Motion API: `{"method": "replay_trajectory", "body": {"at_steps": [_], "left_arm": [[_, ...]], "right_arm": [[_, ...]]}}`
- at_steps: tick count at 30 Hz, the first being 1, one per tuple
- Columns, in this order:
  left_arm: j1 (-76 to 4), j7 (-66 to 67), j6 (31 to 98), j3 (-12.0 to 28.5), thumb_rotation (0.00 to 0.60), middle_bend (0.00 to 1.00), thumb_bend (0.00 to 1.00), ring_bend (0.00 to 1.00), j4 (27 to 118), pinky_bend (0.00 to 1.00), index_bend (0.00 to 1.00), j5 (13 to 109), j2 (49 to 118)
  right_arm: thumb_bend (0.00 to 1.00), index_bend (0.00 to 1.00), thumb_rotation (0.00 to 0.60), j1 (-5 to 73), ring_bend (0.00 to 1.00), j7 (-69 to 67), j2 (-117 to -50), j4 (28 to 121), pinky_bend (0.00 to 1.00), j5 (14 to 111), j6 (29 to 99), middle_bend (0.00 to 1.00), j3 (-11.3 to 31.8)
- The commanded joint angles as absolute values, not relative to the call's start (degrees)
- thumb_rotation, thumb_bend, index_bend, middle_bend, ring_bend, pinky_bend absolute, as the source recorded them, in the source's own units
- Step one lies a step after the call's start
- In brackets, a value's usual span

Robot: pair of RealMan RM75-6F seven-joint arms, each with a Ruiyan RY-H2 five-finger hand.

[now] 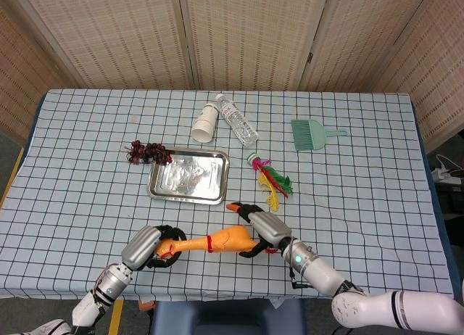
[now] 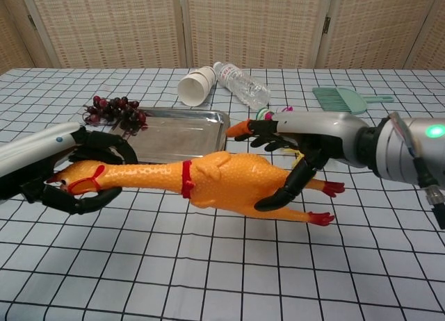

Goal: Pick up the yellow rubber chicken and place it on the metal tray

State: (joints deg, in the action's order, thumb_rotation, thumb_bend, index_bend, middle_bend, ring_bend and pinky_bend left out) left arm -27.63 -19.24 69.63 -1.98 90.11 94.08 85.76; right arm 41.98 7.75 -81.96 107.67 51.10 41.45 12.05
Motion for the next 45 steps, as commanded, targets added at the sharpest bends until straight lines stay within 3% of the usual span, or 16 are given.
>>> {"method": "replay_trajectory", "body": {"at_steps": [1,3,5,8,12,14,18,25,27,30,31,32,34,37,45], "left_arm": [[-27.78,-19.40,69.52,-1.92,0.600,0.63,0.82,0.44,90.11,0.51,0.83,94.10,85.91],[-27.93,-19.47,69.41,-1.85,0.600,0.63,0.82,0.44,90.09,0.51,0.83,94.10,86.01],[-28.08,-19.41,69.29,-1.65,0.600,0.63,0.82,0.44,89.98,0.51,0.83,93.92,86.09],[-28.13,-19.36,69.33,-1.43,0.600,0.63,0.82,0.44,89.95,0.51,0.83,93.63,86.00],[-28.21,-19.98,69.21,-1.23,0.600,0.63,0.82,0.44,89.54,0.51,0.83,93.18,85.80],[-28.28,-20.22,69.07,-1.19,0.600,0.63,0.82,0.44,89.22,0.51,0.83,93.01,85.74],[-28.41,-20.46,69.03,-1.06,0.600,0.63,0.82,0.44,88.83,0.51,0.83,92.89,85.79],[-28.57,-20.87,68.99,-0.82,0.600,0.63,0.82,0.44,88.61,0.51,0.83,92.61,85.88],[-28.55,-20.98,69.10,-0.79,0.600,0.63,0.82,0.44,88.55,0.51,0.83,92.58,85.87],[-28.53,-21.21,69.36,-0.64,0.600,0.63,0.82,0.44,88.47,0.50,0.83,92.53,85.80],[-28.53,-21.27,69.39,-0.58,0.600,0.63,0.82,0.44,88.42,0.50,0.83,92.47,85.76],[-28.49,-21.29,69.49,-0.55,0.600,0.63,0.82,0.44,88.38,0.50,0.83,92.42,85.71],[-28.47,-21.10,69.53,-0.48,0.600,0.63,0.82,0.44,88.20,0.51,0.83,92.31,85.56],[-28.44,-20.78,69.84,-0.09,0.600,0.63,0.82,0.44,87.97,0.51,0.83,92.06,85.32],[-28.36,-21.29,70.27,0.61,0.600,0.64,0.82,0.44,88.19,0.51,0.83,91.33,84.28]], "right_arm": [[0.12,0.04,0.600,43.07,0.00,6.06,-83.07,107.00,0.03,49.49,40.66,0.01,12.55],[0.12,0.14,0.600,43.55,0.07,5.44,-83.42,106.69,0.14,49.14,40.56,0.08,12.66],[0.13,0.35,0.600,44.06,0.25,4.88,-83.47,106.55,0.37,49.15,40.26,0.23,12.64],[0.13,0.60,0.600,44.33,0.50,4.42,-83.48,106.54,0.61,50.15,40.52,0.41,12.32],[0.18,0.81,0.600,43.76,0.71,4.29,-84.09,106.68,0.85,53.03,43.17,0.58,11.92],[0.26,0.93,0.600,43.32,0.82,4.31,-84.75,106.65,0.96,54.77,45.09,0.67,11.79],[0.34,0.99,0.600,43.01,0.93,5.32,-85.49,106.28,1.00,58.02,47.52,0.74,11.06],[0.34,1.00,0.600,42.81,0.95,6.11,-85.72,106.78,1.00,59.55,49.35,0.75,10.20],[0.34,0.91,0.600,42.83,0.85,6.18,-85.08,107.73,0.93,58.48,48.81,0.73,9.68],[0.30,0.33,0.600,43.33,0.42,5.46,-83.27,108.65,0.55,57.81,46.56,0.41,9.20],[0.27,0.12,0.600,43.47,0.24,5.07,-82.78,108.80,0.38,57.90,45.95,0.22,9.19],[0.24,0.03,0.600,43.50,0.11,4.43,-82.26,108.93,0.27,58.24,45.58,0.10,9.32],[0.19,0.00,0.600,43.32,0.01,3.25,-81.59,109.16,0.13,59.05,45.30,0.00,9.47],[0.14,0.00,0.600,43.15,0.00,1.60,-80.28,109.48,0.01,60.52,44.54,0.00,9.49],[0.11,0.00,0.600,43.12,0.00,-0.97,-78.09,109.76,0.00,63.25,43.19,0.00,9.01]]}}
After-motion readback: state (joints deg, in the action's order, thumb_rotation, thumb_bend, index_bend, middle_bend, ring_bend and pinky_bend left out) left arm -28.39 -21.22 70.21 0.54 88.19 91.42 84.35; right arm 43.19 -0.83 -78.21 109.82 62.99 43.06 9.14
